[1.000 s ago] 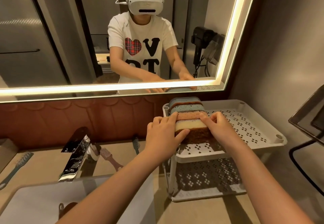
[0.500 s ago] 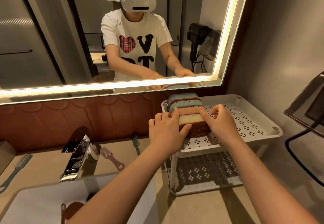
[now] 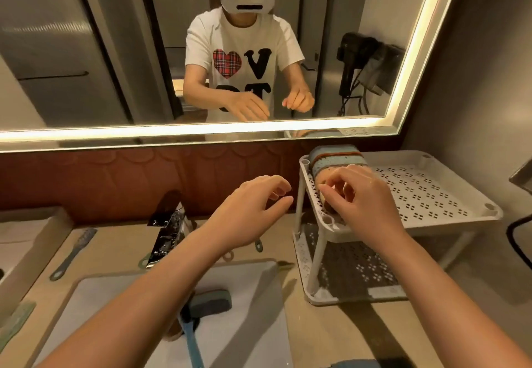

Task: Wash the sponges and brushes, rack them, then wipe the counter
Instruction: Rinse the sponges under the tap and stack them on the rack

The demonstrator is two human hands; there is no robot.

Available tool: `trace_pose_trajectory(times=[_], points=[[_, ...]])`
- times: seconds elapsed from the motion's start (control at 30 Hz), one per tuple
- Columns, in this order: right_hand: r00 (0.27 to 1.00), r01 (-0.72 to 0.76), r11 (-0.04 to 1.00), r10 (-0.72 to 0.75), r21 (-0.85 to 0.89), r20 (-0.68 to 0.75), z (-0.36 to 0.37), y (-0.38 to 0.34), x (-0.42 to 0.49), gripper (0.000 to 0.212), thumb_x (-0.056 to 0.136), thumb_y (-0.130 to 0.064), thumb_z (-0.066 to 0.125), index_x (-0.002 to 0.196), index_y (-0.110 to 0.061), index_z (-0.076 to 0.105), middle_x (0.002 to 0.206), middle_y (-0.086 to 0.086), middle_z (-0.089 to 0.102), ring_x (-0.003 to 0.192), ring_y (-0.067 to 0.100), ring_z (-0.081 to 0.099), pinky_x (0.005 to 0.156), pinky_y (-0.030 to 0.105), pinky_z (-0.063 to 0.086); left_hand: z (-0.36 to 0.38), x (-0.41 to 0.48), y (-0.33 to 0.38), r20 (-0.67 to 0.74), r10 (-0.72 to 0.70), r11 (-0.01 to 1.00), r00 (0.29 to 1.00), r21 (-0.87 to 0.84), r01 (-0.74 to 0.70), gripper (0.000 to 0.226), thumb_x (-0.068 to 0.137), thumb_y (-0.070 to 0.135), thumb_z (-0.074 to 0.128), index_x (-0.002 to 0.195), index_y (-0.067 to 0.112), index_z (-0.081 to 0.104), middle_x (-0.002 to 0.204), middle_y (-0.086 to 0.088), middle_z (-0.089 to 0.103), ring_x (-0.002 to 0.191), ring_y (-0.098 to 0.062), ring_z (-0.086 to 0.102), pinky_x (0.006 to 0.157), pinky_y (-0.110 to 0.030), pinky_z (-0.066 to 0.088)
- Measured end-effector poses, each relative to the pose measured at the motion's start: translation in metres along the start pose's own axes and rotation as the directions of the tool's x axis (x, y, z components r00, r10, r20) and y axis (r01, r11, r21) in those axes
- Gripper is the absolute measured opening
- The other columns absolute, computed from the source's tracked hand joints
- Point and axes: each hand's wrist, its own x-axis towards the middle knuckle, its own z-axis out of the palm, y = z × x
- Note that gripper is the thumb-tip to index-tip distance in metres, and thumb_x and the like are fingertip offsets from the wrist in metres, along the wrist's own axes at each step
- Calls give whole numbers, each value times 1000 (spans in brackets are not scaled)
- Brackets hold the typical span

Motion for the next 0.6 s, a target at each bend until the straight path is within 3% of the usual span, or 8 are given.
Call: trace_pose_trajectory(times=[0.17, 0.23, 0.33, 0.53, 0.6], points=[[986, 147, 989, -146, -2, 77, 32, -48, -14, 15, 86, -33, 59, 83, -19, 62, 77, -6, 58, 65, 11, 53, 55, 29, 49, -29, -45, -44, 77, -88, 996, 993, 10, 87, 28, 95, 34, 46, 119, 25, 56, 109, 12, 61, 98, 0, 57, 87, -24, 49], [975, 190, 982, -190, 15, 112, 45, -61, -20, 11, 86, -31, 62, 84, -20, 62, 76, -8, 55, 62, 8, 49, 51, 24, 44, -38, -62, -63, 84, -131, 991, 988, -11, 133, 26, 94, 34, 47, 117, 27, 57, 103, 17, 59, 95, 5, 57, 81, -14, 47], [961, 207, 977, -213, 54, 175, 73, -80, -28, 10, 86, -31, 61, 85, -21, 62, 76, -8, 56, 62, 7, 50, 52, 29, 48, -51, -92, -93, 81, -223, 971, 971, -65, 229, 23, 93, 34, 49, 114, 28, 58, 102, 18, 61, 94, 11, 55, 76, -4, 45], [936, 146, 984, -172, 107, 307, 136, -107, -46, 13, 86, -31, 61, 95, -21, 63, 77, -15, 50, 65, 5, 48, 60, 30, 50, -63, -152, -150, 77, -429, 895, 900, -98, 435, 21, 93, 34, 50, 113, 29, 57, 99, 9, 62, 92, -4, 58, 82, -23, 50], [915, 122, 988, -150, 97, 376, 156, -114, -53, 15, 89, -33, 57, 99, -24, 61, 80, -15, 50, 66, 2, 45, 60, 22, 45, -60, -170, -172, 121, -485, 857, 866, -131, 499, 20, 93, 35, 49, 112, 29, 56, 97, 10, 62, 92, -6, 58, 83, -26, 50]])
